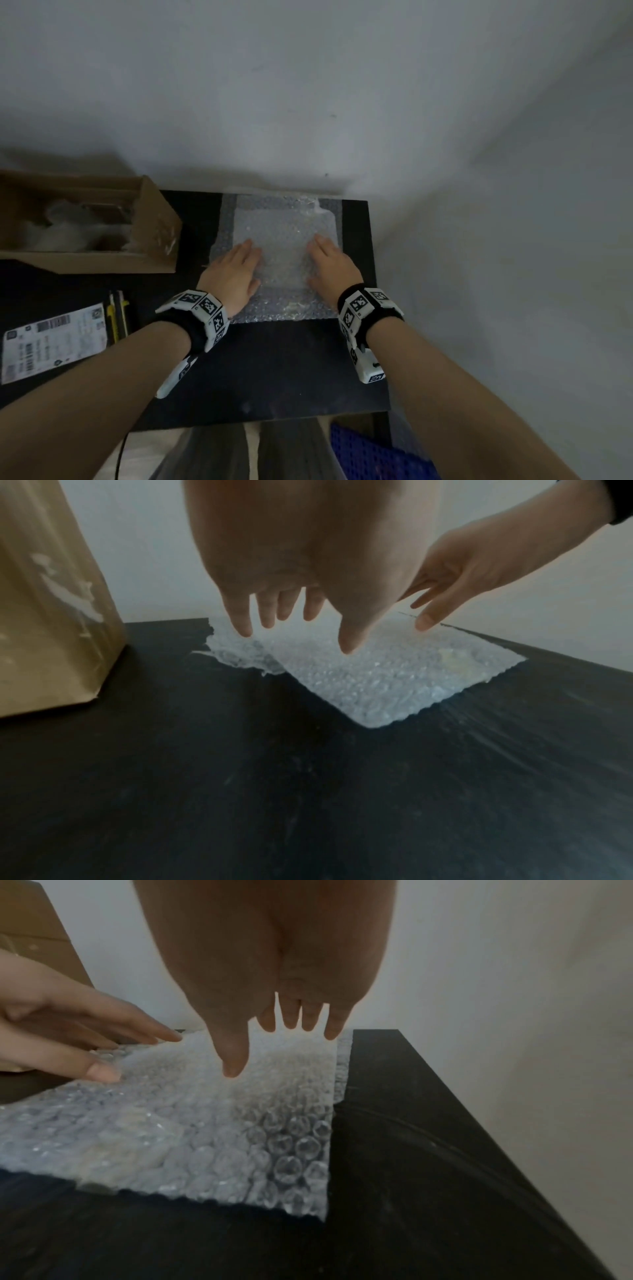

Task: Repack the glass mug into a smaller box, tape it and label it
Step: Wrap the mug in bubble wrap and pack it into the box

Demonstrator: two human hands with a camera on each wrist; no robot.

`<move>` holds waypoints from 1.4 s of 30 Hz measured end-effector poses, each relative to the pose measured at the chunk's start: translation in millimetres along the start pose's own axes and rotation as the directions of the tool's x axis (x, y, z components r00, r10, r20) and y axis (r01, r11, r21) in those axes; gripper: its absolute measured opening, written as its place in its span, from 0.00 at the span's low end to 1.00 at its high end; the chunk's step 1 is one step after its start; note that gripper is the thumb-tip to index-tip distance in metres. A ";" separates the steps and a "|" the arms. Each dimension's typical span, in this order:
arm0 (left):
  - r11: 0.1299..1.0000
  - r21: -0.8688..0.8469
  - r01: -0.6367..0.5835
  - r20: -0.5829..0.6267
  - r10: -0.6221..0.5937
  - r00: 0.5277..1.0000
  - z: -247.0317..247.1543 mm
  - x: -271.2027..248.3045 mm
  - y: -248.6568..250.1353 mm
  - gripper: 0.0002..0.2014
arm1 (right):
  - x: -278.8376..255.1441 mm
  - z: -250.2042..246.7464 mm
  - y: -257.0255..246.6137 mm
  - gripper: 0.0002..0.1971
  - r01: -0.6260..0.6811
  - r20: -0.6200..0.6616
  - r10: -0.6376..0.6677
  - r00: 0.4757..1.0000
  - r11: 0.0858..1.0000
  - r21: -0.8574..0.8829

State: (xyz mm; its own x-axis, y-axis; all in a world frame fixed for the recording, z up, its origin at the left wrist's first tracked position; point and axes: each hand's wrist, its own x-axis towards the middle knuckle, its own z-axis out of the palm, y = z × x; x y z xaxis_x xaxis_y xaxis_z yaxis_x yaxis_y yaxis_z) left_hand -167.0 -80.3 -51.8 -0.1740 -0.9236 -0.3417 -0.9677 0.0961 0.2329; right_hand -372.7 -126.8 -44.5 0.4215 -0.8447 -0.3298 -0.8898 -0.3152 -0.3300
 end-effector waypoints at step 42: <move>0.969 -0.003 -0.249 -0.579 0.201 0.790 -214.6 -61.2 -20.4 0.06 | -16.2 -166.4 -86.0 0.14 0.137 -0.316 -0.121 0.941 0.990 0.027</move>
State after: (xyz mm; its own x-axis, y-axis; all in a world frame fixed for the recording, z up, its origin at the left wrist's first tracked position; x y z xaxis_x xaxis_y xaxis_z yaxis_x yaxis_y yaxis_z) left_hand -97.4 -105.4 159.7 -0.2265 -0.9253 0.3040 -0.8934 0.3217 0.3135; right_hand -332.1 -158.1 136.3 0.4494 -0.8933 0.0093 -0.8187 -0.4160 -0.3957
